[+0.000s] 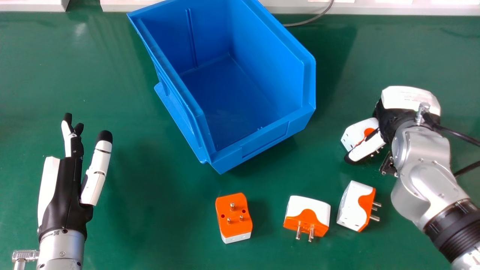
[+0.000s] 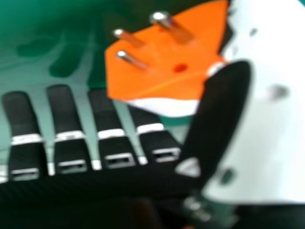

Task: Pick all objects and put in blue box

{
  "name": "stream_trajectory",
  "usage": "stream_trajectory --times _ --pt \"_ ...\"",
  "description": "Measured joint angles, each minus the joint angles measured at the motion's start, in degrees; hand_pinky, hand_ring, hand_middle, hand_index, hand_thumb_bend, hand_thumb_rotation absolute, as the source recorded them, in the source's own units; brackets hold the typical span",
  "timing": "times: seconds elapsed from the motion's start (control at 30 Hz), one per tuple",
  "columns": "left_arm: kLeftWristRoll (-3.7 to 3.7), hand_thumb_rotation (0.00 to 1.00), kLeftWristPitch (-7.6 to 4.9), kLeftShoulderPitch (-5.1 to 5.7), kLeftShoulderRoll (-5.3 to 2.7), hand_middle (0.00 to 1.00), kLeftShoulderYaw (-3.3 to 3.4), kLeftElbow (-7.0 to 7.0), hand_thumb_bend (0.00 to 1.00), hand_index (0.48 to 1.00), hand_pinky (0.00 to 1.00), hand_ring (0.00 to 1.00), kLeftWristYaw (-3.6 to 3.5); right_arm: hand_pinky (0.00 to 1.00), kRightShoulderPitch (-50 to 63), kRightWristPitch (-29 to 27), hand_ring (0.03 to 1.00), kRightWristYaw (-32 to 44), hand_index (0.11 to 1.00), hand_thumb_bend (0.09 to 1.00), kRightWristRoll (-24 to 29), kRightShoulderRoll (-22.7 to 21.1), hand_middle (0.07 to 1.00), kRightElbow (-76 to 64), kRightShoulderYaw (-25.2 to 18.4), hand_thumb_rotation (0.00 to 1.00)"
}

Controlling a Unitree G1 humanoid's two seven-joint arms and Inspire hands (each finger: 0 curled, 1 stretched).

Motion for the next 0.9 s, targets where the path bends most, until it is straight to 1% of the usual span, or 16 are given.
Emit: stream_trajectory --times 0.07,0.1,0.13,0.17,0.27,0.4,0.5,0.57,0.7,0.8,0.87,0.9 --pt "-0.02 1.0 0.36 -0.09 0.02 1.0 0.0 -0.01 0.54 1.0 1.0 1.0 -0.01 0.52 -0.01 -0.06 0.638 0.16 0.721 0.739 -0.07 0.0 0.728 -0.02 0.02 0.48" --pt "-0.02 1.0 0.5 -0.14 0.03 1.0 0.0 -0.01 0.54 1.0 1.0 1.0 -0.01 0.53 -0.02 -0.11 0.643 0.26 0.722 0.747 -0.12 0.0 0.73 -0.03 0.02 0.49" --pt "-0.06 1.0 0.81 -0.28 0.05 1.0 0.0 0.0 0.56 1.0 1.0 1.0 -0.03 0.56 -0.03 -0.32 0.66 0.43 0.733 0.768 -0.15 -0.03 0.749 -0.03 0.03 0.51" --pt "-0.06 1.0 1.02 -0.42 0.06 1.0 0.01 0.01 0.56 1.0 1.0 1.0 -0.03 0.56 -0.07 -0.37 0.66 0.48 0.733 0.768 -0.17 -0.02 0.749 -0.03 0.04 0.51" --pt "-0.1 1.0 1.21 -0.76 0.12 1.0 0.01 0.03 0.57 1.0 1.0 1.0 -0.05 0.59 -0.15 -0.52 0.683 0.79 0.751 0.8 -0.25 -0.06 0.772 -0.07 0.08 0.55" --pt "-0.1 1.0 2.01 -0.78 0.12 1.0 0.01 -0.13 0.58 1.0 1.0 1.0 -0.05 0.63 -0.35 -0.66 0.722 1.34 0.764 0.829 -0.26 -0.06 0.799 -0.05 0.08 0.57" --pt "-0.1 1.0 2.34 -0.68 0.12 1.0 0.01 -0.55 0.58 1.0 1.0 1.0 -0.04 0.65 -0.38 -0.87 0.742 1.57 0.766 0.834 -0.22 0.15 0.816 0.03 0.09 0.58" --pt "-0.09 1.0 2.36 -0.66 0.12 1.0 0.01 -0.74 0.58 1.0 1.0 1.0 -0.04 0.65 -0.37 -0.89 0.744 1.56 0.768 0.831 -0.25 0.27 0.819 0.07 0.09 0.58" --pt "-0.09 1.0 2.43 -0.43 0.12 1.0 0.01 -1.06 0.58 1.0 1.0 1.0 -0.05 0.59 -0.32 -0.89 0.706 1.12 0.752 0.798 -0.27 0.48 0.79 0.0 0.09 0.54" --pt "-0.09 1.0 2.55 -0.36 0.12 1.0 0.01 -1.49 0.59 1.0 1.0 1.0 -0.05 0.55 -0.03 -0.98 0.665 0.03 0.724 0.747 -0.12 0.7 0.747 -0.02 -0.05 0.48" --pt "-0.09 1.0 2.59 -0.29 0.12 1.0 0.01 -1.96 0.58 1.0 1.0 1.0 -0.06 0.52 0.25 -1.13 0.632 -0.89 0.692 0.689 0.11 0.81 0.711 -0.02 -0.16 0.4" --pt "-0.09 1.0 2.62 -0.27 0.12 1.0 0.01 -2.09 0.58 1.0 1.0 1.0 -0.07 0.52 0.42 -1.26 0.632 -1.34 0.692 0.689 0.22 0.88 0.711 -0.04 -0.31 0.4"
